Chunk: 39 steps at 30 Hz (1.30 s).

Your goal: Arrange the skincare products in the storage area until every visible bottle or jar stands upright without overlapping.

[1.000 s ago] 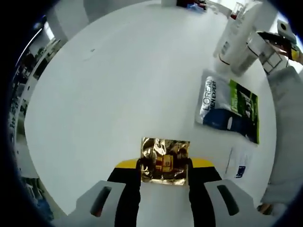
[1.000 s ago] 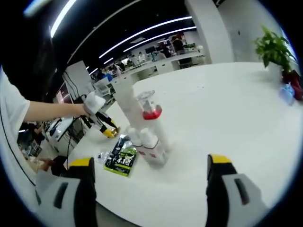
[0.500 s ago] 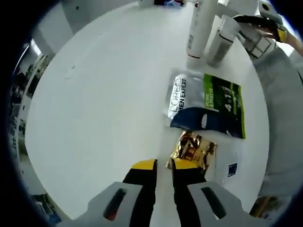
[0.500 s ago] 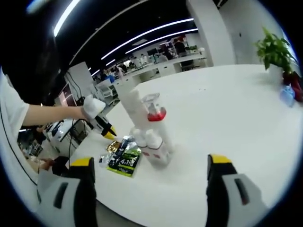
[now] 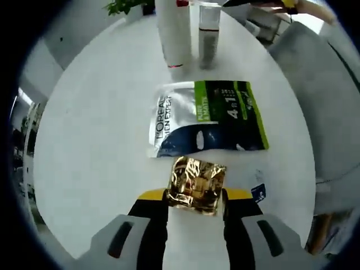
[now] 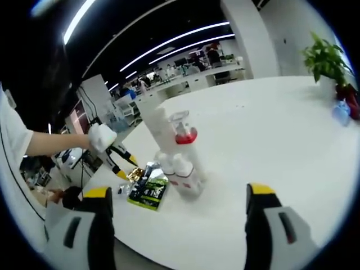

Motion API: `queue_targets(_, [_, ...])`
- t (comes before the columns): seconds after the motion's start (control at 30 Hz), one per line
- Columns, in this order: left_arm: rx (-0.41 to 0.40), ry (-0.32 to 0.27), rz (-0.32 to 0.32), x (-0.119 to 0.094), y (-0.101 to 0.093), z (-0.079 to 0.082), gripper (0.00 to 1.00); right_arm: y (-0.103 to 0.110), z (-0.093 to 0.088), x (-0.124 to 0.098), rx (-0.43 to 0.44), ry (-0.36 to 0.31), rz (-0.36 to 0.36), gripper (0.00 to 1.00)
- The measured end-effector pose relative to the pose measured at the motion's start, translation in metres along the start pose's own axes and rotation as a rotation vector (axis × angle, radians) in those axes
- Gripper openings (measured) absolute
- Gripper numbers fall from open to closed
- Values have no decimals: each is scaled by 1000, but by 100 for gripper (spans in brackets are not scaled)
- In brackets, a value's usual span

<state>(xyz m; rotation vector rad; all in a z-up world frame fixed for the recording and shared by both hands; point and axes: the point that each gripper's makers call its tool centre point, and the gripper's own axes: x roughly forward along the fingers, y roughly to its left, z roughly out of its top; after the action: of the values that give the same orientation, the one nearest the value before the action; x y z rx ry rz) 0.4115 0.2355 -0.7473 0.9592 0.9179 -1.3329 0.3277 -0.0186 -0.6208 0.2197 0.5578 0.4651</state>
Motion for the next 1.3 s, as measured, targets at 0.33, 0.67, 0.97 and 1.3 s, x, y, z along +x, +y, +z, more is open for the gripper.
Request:
queue_targets(0.33, [18,32,-5,2,1,-2,47,-2,0,0,3,1,-7,99])
queue_targets(0.67, [-93,20,0,-1,10,-5,37,-1,-2,1,4,5,-7,99])
queue_targets(0.97, [-133,7,14,0,18,-8,37,-3,-1,-1,4,3,-14,99])
queue_targets(1.3, [-141,15,17,0,21,-10,37,-2,-1,-1,4,3,-14,99])
